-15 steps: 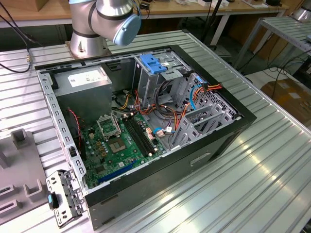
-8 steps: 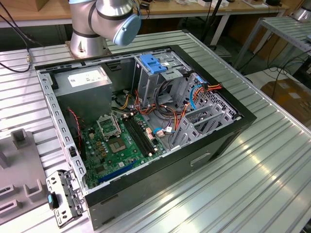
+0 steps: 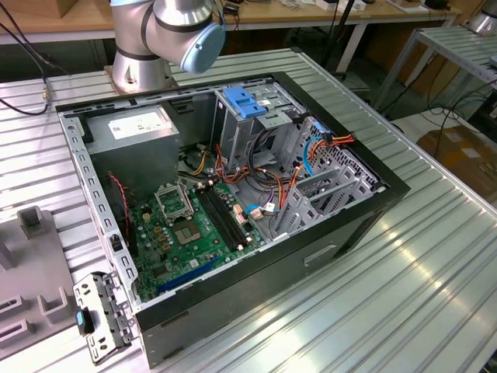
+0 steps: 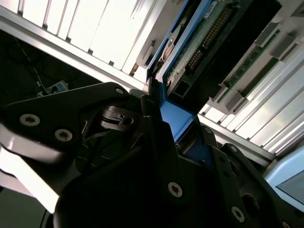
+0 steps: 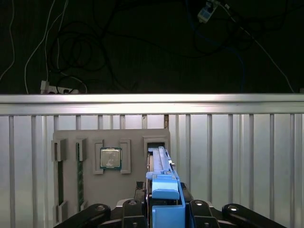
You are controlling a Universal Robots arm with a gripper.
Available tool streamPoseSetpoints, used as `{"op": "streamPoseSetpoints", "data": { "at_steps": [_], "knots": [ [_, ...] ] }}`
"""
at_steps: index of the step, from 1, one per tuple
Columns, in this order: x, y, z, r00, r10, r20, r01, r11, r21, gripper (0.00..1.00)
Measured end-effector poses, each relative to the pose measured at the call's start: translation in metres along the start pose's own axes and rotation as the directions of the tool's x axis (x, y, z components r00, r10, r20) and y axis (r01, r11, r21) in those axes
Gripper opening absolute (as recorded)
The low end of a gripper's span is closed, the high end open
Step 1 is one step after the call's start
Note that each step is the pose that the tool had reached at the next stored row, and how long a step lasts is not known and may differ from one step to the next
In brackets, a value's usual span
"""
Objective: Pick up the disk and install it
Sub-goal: 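Pick up the disk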
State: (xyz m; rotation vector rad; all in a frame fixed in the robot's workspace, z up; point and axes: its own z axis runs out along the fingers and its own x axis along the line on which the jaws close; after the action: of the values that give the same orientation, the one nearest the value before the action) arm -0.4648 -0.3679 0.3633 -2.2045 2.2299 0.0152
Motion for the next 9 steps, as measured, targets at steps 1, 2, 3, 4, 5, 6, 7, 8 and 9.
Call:
{"op": "streamPoseSetpoints", "data": {
  "at_steps": [1, 2, 3, 4, 5, 6, 7, 8, 9],
  "knots": [
    [0.0, 0.0, -0.0005, 1.0, 0.0, 0.0, 0.0, 1.0, 0.0, 0.37],
    [0.0, 0.0, -0.0011, 1.0, 0.0, 0.0, 0.0, 1.0, 0.0, 0.37],
    [0.0, 0.0, -0.0014, 1.0, 0.0, 0.0, 0.0, 1.0, 0.0, 0.37],
    [0.0, 0.0, -0.0018, 1.0, 0.0, 0.0, 0.0, 1.0, 0.0001, 0.37],
    [0.0, 0.0, -0.0022, 1.0, 0.0, 0.0, 0.0, 1.0, -0.0001, 0.37],
    [0.0, 0.0, -0.0024, 1.0, 0.0, 0.0, 0.0, 1.0, 0.0, 0.37],
    [0.0, 0.0, -0.0026, 1.0, 0.0, 0.0, 0.0, 1.0, 0.0, 0.37],
    [0.0, 0.0, -0.0028, 1.0, 0.0, 0.0, 0.0, 1.0, 0.0, 0.37],
    [0.0, 0.0, -0.0031, 1.0, 0.0, 0.0, 0.0, 1.0, 0.0, 0.37]
  ]
}}
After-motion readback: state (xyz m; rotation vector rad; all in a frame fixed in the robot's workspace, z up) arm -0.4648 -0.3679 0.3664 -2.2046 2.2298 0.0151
